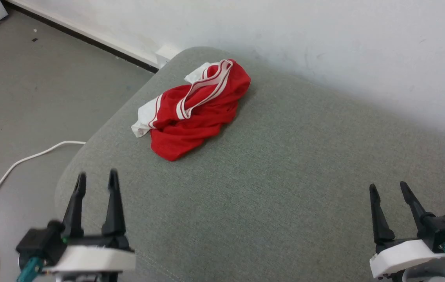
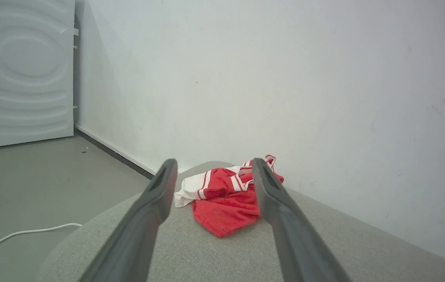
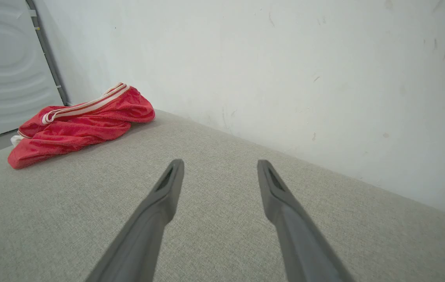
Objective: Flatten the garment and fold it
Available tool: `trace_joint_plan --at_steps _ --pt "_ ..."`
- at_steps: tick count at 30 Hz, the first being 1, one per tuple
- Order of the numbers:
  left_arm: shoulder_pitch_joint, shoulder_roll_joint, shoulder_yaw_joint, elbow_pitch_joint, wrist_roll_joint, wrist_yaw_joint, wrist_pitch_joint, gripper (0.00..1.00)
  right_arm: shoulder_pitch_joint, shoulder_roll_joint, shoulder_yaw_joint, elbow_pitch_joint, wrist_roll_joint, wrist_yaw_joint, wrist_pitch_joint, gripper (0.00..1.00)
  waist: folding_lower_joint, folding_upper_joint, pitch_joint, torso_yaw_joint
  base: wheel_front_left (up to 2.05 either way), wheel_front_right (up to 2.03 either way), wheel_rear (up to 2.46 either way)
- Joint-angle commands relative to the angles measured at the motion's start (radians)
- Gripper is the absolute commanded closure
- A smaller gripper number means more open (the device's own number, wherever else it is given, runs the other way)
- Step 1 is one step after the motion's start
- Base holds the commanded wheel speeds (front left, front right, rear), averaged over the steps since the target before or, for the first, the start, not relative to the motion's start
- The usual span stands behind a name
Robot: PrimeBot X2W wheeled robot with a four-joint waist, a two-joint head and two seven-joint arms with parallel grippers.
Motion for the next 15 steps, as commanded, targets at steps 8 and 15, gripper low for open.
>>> trace_joint_plan --at_steps 8,15 --pt "-0.389 0.098 -0.047 -0.026 0.002 -0.035 0.12 0.0 -0.028 0.003 -0.042 -0.032 -0.068 -0.002 -0.005 0.0 0.0 -0.0001 0.11 -0.036 0.0 0.0 0.0" --pt "-0.74 0.233 -0.061 0.124 -0.102 -0.047 0.335 0.0 -0.089 0.003 -0.042 -0.078 -0.142 -0.002 -0.002 0.0 0.0 -0.0001 0.254 -0.127 0.0 0.0 0.0"
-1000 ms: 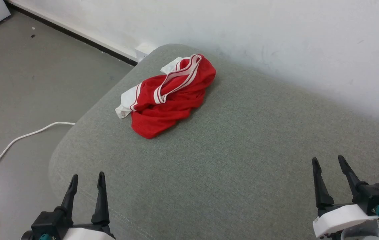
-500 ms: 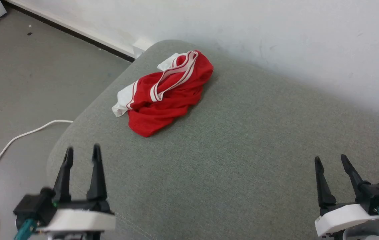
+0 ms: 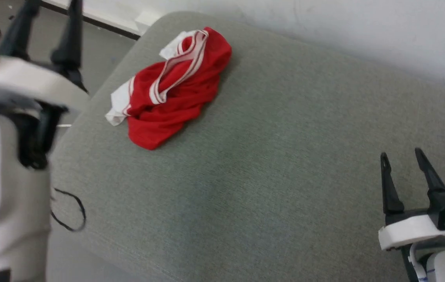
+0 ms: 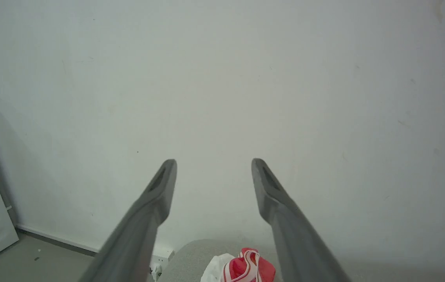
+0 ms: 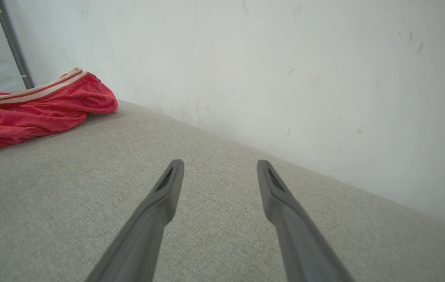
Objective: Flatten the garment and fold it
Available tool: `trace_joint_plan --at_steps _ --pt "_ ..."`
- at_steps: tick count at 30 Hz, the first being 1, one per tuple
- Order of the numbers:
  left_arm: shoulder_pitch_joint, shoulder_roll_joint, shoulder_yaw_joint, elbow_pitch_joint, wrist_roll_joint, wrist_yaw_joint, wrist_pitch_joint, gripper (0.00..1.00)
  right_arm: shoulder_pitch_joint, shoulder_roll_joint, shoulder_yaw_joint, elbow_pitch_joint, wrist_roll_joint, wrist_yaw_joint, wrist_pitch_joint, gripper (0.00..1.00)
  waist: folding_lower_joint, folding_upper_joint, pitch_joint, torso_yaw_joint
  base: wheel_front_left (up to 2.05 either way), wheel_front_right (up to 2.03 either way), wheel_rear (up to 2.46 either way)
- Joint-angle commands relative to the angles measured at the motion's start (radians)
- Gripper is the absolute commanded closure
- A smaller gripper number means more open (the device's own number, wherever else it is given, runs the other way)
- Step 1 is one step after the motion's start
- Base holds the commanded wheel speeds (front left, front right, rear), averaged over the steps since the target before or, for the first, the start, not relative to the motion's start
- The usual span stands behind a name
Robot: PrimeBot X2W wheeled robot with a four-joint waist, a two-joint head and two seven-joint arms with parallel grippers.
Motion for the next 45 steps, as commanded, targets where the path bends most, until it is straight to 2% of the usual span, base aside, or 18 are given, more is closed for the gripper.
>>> trace_joint_plan --at_steps 1,9,19,24,31,32,33,39,45 --pt "-0.081 0.045 -0.01 0.062 -0.024 -0.006 0.049 0.0 -0.032 0.001 0.002 -0.023 -0.021 -0.002 0.0 0.0 -0.0002 -0.0001 0.119 -0.095 0.0 0.0 0.0" --pt "-0.244 0.203 -0.128 0.286 -0.163 -0.008 0.208 0.0 -0.088 0.001 0.013 -0.149 -0.059 -0.002 0.009 0.0 -0.0002 -0.0001 0.23 -0.201 0.0 0.0 0.0" --pt "-0.269 0.311 -0.301 0.428 -0.315 -0.008 0.415 0.0 -0.111 0.001 0.018 -0.266 -0.085 -0.002 0.051 0.0 -0.0002 -0.0001 0.355 -0.266 0.0 0.0 0.0" --pt "-0.277 0.327 -0.333 0.486 -0.379 -0.008 0.496 0.0 -0.106 0.001 0.015 -0.298 -0.089 -0.002 0.064 0.0 -0.0002 -0.0001 0.401 -0.281 0.0 0.0 0.0" --pt "-0.302 0.342 -0.374 0.556 -0.356 -0.008 0.505 0.0 -0.116 0.001 0.019 -0.322 -0.092 -0.002 0.072 0.0 -0.0002 -0.0001 0.429 -0.297 0.0 0.0 0.0" --pt "-0.304 0.345 -0.382 0.567 -0.347 -0.008 0.499 0.67 -0.119 0.001 0.02 -0.324 -0.092 -0.002 0.073 0.0 -0.0002 -0.0001 0.429 -0.299 0.0 0.0 0.0" --pt "-0.305 0.347 -0.392 0.577 -0.343 -0.008 0.494 1.0 -0.121 0.001 0.021 -0.323 -0.091 -0.002 0.072 0.0 -0.0002 -0.0001 0.428 -0.302 0.0 0.0 0.0" --pt "-0.316 0.368 -0.413 0.616 -0.332 -0.008 0.425 1.0 -0.123 0.001 0.018 -0.299 -0.073 -0.002 0.061 0.0 -0.0002 -0.0001 0.386 -0.307 0.0 0.0 0.0" --pt "-0.344 0.404 -0.418 0.604 -0.335 -0.008 0.381 1.0 -0.115 0.001 0.027 -0.24 -0.031 -0.002 0.032 0.0 -0.0002 -0.0001 0.285 -0.311 0.0 0.0 0.0"
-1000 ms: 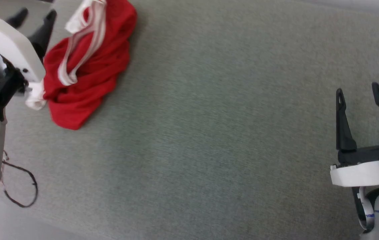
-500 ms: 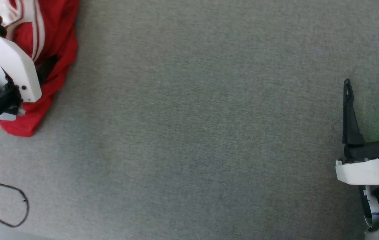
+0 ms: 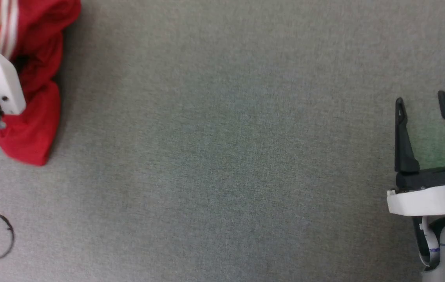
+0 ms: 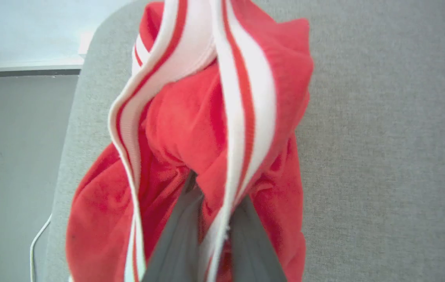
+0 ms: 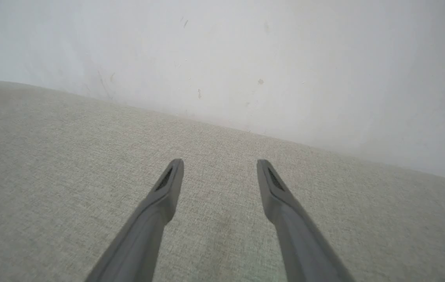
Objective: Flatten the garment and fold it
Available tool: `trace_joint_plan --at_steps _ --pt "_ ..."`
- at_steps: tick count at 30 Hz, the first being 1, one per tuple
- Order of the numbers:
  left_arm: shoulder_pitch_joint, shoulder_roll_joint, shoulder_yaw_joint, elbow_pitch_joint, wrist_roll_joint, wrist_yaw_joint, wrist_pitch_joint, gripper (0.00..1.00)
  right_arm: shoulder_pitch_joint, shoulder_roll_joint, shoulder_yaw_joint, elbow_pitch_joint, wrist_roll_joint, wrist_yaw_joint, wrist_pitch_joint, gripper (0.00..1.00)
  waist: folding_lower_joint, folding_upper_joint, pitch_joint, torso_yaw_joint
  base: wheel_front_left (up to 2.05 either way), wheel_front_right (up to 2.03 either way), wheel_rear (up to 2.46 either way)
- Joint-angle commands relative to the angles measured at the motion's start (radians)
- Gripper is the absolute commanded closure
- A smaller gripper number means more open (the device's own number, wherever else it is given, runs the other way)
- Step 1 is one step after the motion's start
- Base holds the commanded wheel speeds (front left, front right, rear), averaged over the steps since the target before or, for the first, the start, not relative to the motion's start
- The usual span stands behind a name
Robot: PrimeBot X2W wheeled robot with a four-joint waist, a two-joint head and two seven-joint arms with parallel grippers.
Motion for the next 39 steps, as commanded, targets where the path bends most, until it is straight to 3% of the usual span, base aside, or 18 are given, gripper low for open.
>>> trace_joint_plan --at_steps 1,6,14,19,28,39 --pt "-0.023 0.009 0.001 -0.007 -0.002 -0.006 -0.008 1.0 0.0 -0.001 0.002 0.006 0.008 -0.001 -0.007 0.0 0.0 0.0 -0.07 -0.001 0.0 0.0 0.0" --pt "-0.062 0.019 0.015 -0.059 -0.032 -0.006 -0.022 1.0 0.024 -0.001 0.002 0.072 0.059 -0.001 -0.028 0.0 0.0 0.0 -0.194 -0.009 0.0 0.0 0.0" --pt "-0.135 0.03 0.002 -0.184 -0.043 -0.003 0.052 1.0 0.089 -0.001 -0.001 0.138 0.144 -0.001 -0.038 0.0 0.0 0.0 -0.385 -0.05 0.0 0.0 0.0" --pt "-0.182 -0.009 -0.035 -0.287 -0.06 -0.004 0.119 1.0 0.144 -0.001 -0.031 0.134 0.183 -0.001 -0.039 0.0 0.0 0.0 -0.463 -0.073 0.0 0.0 0.0" --pt "-0.19 -0.131 -0.103 -0.446 -0.114 -0.004 0.182 1.0 0.174 -0.001 -0.062 0.118 0.213 -0.001 -0.039 0.0 0.0 0.0 -0.497 -0.132 0.0 0.0 0.0" --pt "-0.05 -0.243 -0.258 -0.588 -0.086 -0.005 0.139 1.0 0.158 -0.001 -0.1 0.087 0.206 -0.001 -0.039 0.0 0.0 0.0 -0.427 -0.231 0.0 0.0 0.0"
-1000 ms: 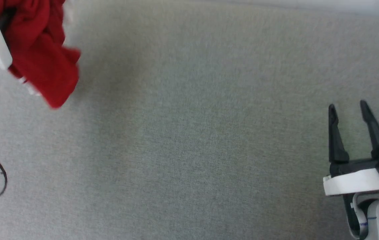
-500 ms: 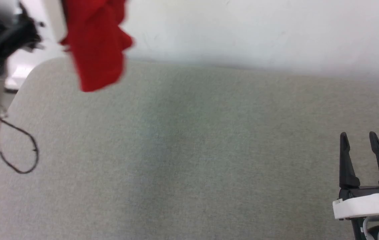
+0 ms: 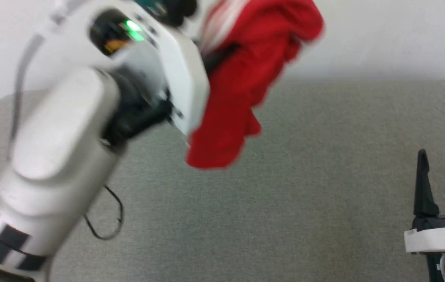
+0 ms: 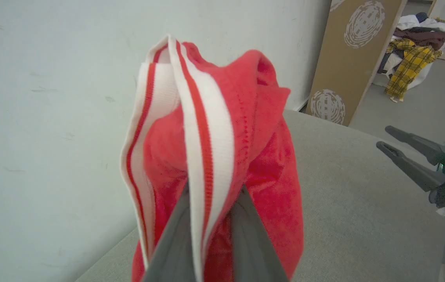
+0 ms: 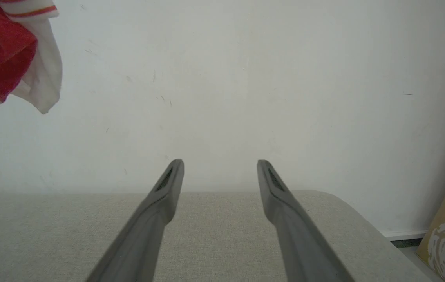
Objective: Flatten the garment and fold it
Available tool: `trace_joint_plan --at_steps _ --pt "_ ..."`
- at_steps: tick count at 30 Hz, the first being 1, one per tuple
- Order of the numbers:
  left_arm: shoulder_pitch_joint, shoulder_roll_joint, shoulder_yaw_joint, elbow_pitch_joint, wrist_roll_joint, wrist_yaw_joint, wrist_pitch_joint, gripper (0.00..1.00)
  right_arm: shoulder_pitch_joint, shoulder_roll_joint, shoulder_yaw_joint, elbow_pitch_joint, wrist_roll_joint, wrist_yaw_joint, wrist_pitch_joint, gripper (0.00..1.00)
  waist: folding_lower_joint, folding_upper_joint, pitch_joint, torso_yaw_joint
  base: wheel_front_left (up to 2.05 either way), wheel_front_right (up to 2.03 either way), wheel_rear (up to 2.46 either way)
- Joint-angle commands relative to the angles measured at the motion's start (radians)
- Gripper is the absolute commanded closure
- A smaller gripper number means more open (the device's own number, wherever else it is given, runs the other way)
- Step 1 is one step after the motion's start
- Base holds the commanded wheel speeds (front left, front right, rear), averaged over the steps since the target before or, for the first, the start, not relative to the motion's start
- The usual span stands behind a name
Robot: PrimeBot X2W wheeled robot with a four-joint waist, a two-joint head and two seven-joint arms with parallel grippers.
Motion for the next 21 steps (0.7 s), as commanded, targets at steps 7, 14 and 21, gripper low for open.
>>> trace_joint_plan --at_steps 7,14,21 --pt "0.165 -0.078 -0.113 0.057 0.069 -0.006 -0.144 1.0 -0.024 0.0 -0.007 -0.013 0.008 -0.001 -0.004 0.0 0.0 0.0 0.087 -0.07 0.0 0.0 0.0" --pt "0.292 -0.142 -0.265 0.277 0.175 -0.006 -0.265 1.0 -0.039 0.0 0.012 -0.007 0.015 -0.001 -0.004 0.0 0.0 0.0 0.11 -0.11 0.0 0.0 0.0" --pt "0.331 -0.219 -0.265 0.476 0.153 -0.004 -0.38 0.0 -0.039 0.0 0.005 -0.003 0.017 -0.001 -0.005 0.0 0.0 0.0 0.105 -0.112 0.0 0.0 0.0"
